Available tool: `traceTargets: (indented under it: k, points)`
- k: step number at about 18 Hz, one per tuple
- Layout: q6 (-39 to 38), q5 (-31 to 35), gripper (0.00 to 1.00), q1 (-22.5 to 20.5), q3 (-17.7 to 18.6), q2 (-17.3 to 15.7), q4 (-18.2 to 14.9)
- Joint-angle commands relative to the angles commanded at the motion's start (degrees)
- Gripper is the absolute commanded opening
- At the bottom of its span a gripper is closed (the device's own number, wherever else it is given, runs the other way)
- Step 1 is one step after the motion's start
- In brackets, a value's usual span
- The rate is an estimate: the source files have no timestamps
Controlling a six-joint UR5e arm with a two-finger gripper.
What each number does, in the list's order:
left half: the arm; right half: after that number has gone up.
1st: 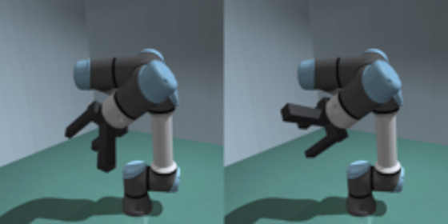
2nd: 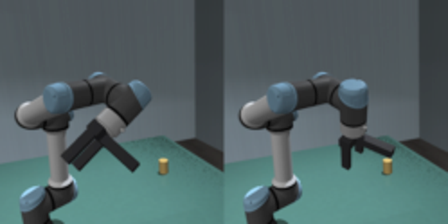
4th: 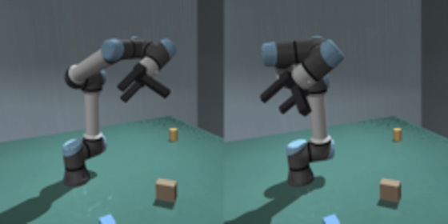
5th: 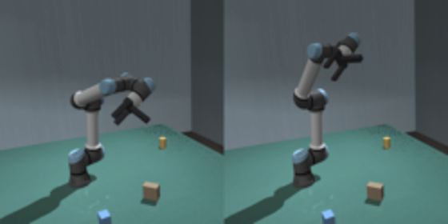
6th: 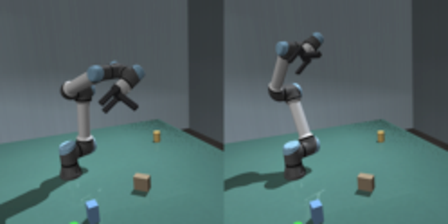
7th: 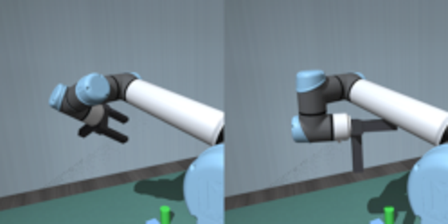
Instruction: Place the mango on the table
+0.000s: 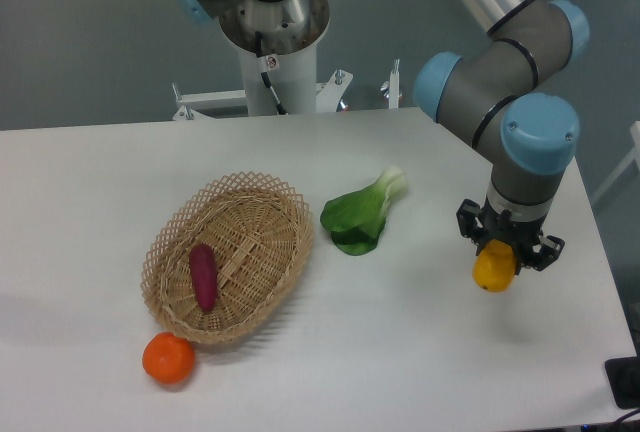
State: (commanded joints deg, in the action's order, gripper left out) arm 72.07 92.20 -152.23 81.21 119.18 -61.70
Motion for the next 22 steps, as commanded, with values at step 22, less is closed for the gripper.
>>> traceTargets:
  k: [22]
  points:
    - [-10.0,-0.8,0.39,6.0,3.2,1.0,2.0]
